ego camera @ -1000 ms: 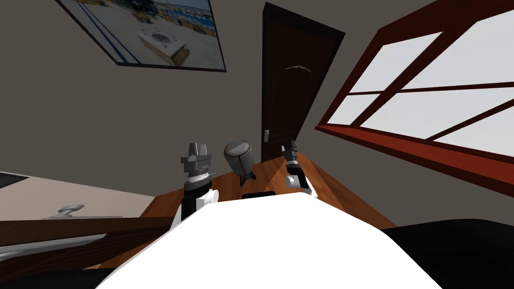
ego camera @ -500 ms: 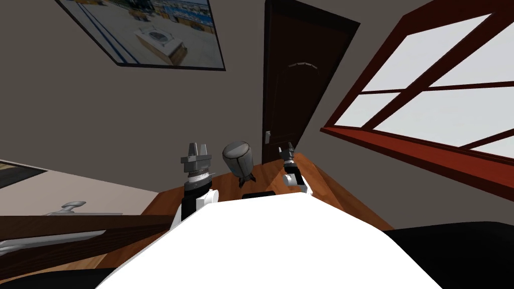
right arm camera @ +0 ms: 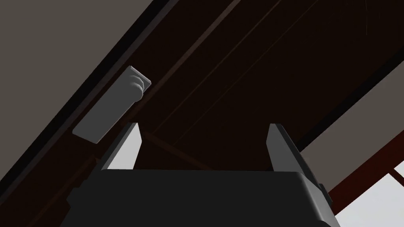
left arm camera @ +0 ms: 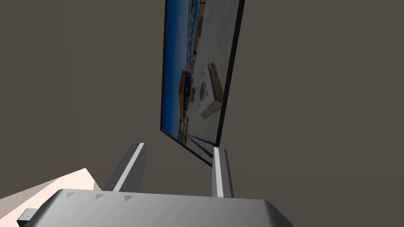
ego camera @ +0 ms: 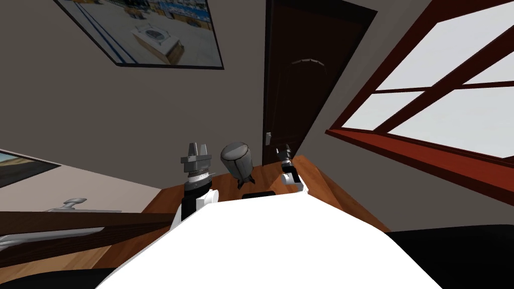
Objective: Pull the door open
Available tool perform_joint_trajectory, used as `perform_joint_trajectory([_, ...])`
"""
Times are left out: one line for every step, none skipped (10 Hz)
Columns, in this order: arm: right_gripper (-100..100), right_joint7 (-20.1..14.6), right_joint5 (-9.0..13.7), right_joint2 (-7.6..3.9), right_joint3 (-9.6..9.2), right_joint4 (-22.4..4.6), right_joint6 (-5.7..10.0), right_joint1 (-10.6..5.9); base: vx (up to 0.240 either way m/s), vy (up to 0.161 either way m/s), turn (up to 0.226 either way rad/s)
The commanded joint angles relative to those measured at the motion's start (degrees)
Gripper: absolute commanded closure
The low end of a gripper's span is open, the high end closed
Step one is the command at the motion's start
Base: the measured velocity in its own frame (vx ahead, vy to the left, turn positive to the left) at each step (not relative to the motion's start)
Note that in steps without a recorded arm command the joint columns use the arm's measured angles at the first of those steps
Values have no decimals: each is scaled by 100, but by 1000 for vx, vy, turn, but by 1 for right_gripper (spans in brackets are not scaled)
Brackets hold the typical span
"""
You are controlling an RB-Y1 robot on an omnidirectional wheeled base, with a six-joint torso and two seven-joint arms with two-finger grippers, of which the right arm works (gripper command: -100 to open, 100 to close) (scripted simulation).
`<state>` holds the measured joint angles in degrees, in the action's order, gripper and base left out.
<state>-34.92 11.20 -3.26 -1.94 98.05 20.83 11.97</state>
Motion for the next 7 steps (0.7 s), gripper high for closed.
perform_joint_trajectory([-100,-284,78,10,-19,-190,-31,-93,88,-104,87])
perform_joint_trajectory([-100,-439,123,23,-29,-313,-46,-156,80,-98,89])
perform_joint_trajectory([-100,-595,169,36,-39,-435,-61,-219,88,-91,88])
perform_joint_trajectory([-100,-750,215,49,-50,-558,-77,-282,74,-88,98])
perform_joint_trajectory([-100,-903,259,64,-60,-679,-92,-344,60,-79,103])
perform_joint_trajectory([-100,-1049,302,83,-70,-794,-106,-403,65,-84,80])
perform_joint_trajectory([-100,-1195,345,102,-79,-910,-121,-462,66,-99,73])
